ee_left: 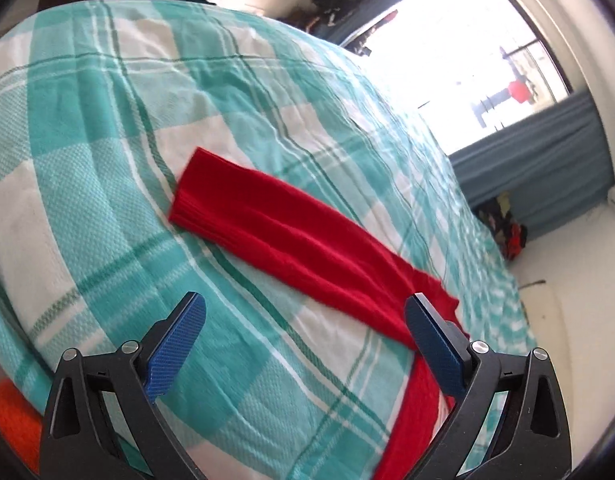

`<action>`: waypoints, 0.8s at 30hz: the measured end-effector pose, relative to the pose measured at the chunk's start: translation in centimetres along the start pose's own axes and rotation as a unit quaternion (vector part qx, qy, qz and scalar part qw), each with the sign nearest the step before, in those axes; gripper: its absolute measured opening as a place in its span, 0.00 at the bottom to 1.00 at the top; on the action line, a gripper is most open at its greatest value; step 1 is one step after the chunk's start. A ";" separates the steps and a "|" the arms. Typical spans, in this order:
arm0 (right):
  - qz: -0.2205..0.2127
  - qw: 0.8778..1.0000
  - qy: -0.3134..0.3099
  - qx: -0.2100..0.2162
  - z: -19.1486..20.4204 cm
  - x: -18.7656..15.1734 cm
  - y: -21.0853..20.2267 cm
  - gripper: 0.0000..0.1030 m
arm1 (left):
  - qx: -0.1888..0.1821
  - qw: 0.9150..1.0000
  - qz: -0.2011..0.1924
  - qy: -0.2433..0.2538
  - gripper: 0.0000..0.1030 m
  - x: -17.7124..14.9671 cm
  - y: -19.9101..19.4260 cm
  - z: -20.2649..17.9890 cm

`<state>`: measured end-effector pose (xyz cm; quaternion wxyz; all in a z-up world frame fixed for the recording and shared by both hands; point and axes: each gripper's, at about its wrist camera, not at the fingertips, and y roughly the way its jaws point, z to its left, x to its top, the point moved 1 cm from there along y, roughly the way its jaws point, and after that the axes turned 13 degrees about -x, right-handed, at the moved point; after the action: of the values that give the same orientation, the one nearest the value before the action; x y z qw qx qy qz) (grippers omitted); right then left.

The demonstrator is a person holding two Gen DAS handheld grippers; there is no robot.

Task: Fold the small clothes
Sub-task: 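Grasp the outstretched sleeve with the left tool and fold it across the body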

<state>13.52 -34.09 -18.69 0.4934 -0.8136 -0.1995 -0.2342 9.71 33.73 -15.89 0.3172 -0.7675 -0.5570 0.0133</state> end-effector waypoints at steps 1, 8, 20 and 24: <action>0.000 1.000 -0.003 0.000 0.2 0.0 0.0 0.84 | 0.009 1.000 -0.003 -0.023 0.92 1.1 0.4 1.4; -0.002 1.000 -0.013 -0.003 0.6 -0.1 0.0 0.84 | 0.019 0.998 0.015 -0.062 0.70 4.6 4.0 5.2; 0.004 1.000 0.007 0.013 0.1 0.1 0.5 0.84 | 0.021 0.997 0.019 0.075 0.03 4.9 6.5 -9.1; 0.005 0.999 0.018 0.031 -0.2 0.4 0.7 0.84 | -0.078 0.976 0.060 0.192 0.03 1.2 10.6 -24.5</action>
<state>14.20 -34.56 -18.85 0.5226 -0.7947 -0.1936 -0.2405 28.31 21.35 -1.29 0.3557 -0.8104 -0.4375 -0.1590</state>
